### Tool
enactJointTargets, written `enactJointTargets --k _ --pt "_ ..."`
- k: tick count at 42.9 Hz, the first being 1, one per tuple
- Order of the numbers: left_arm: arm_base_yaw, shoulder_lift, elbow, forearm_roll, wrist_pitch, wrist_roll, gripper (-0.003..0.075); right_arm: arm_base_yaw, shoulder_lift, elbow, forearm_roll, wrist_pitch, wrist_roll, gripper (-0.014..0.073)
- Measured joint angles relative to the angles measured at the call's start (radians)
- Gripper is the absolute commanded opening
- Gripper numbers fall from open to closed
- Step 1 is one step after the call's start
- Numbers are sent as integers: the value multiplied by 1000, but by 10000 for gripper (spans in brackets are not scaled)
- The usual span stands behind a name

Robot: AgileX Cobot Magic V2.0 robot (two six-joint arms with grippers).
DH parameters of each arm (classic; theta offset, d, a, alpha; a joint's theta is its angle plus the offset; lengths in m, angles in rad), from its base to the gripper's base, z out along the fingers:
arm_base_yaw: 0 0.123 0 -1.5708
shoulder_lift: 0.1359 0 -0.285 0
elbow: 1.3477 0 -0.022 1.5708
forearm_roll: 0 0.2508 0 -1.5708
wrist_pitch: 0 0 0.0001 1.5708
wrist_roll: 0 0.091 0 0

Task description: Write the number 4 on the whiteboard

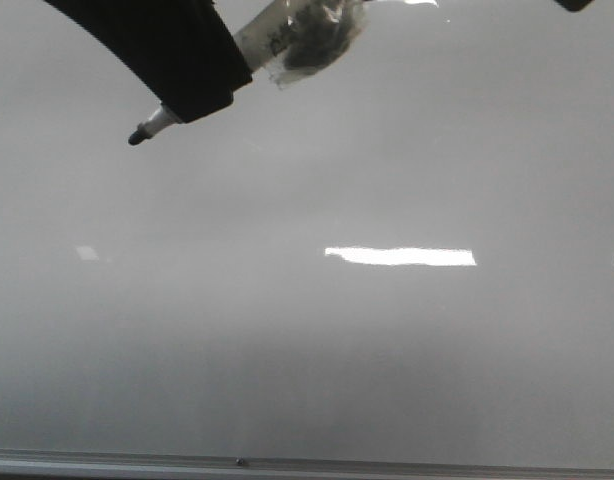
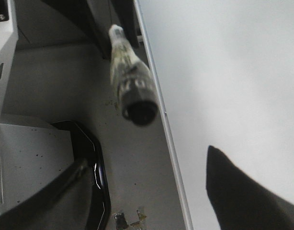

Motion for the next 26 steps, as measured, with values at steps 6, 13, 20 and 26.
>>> enactJointTargets --k 6,13,20,26 --pt "-16 1 0 -1 0 0 -20 79 30 -23 0 -15 -2 517" --pt "-16 1 0 -1 0 1 -20 122 52 -38 4 -34 -2 515" --pt "-16 1 0 -1 0 2 -20 125 70 -39 12 -70 -4 411" --pt "-16 1 0 -1 0 2 -20 126 72 -39 18 -73 -4 379"
